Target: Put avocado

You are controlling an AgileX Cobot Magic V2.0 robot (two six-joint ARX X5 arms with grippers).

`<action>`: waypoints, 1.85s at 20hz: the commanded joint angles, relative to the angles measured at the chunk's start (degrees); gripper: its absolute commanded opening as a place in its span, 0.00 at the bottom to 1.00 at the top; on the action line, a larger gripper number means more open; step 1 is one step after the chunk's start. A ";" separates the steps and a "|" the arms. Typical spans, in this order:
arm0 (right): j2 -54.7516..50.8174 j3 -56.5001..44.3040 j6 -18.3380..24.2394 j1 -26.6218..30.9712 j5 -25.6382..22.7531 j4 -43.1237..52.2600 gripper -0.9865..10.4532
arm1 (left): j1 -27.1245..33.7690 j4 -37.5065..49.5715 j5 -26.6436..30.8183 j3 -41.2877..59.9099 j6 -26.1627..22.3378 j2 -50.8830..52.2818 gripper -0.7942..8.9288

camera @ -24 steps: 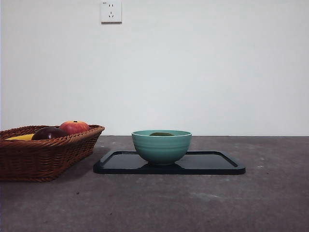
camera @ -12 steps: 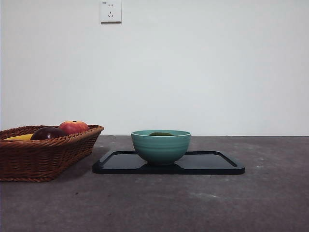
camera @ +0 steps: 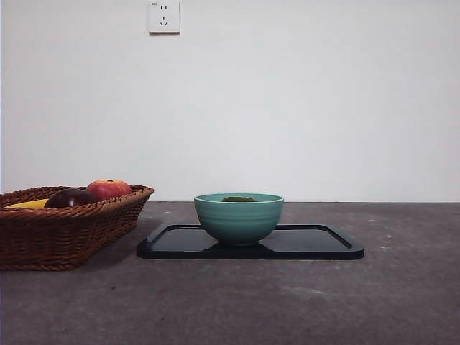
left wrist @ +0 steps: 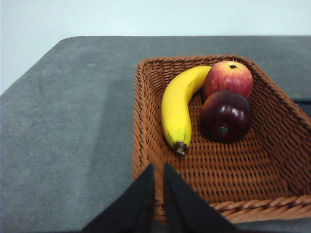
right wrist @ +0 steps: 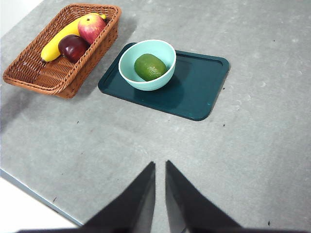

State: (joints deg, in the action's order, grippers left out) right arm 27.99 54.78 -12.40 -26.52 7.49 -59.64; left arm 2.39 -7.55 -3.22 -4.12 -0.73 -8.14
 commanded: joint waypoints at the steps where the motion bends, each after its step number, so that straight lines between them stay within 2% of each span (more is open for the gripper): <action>1: 0.11 0.50 -0.42 -0.31 -0.02 0.52 0.11 | -0.09 0.57 -0.17 1.22 2.82 3.80 0.11; 4: 0.11 0.50 -0.42 -0.31 -0.02 0.52 0.11 | -0.31 -1.07 -0.15 1.60 3.23 8.02 0.11; 15: 0.11 0.50 -0.42 -0.31 -0.02 0.52 0.11 | -3.61 -2.60 0.68 3.48 3.30 7.96 0.11; 21: 0.11 0.50 -0.42 -0.31 -0.02 0.52 0.11 | -3.65 -3.58 2.64 3.48 2.71 7.96 0.11; 37: 0.11 0.50 -0.42 -0.31 -0.02 0.52 0.11 | -3.65 -3.30 2.71 3.48 3.30 7.96 0.11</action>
State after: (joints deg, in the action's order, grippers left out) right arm 27.99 54.78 -12.40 -26.52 7.49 -59.64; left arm -1.21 -10.41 -0.84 -1.83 2.46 -0.23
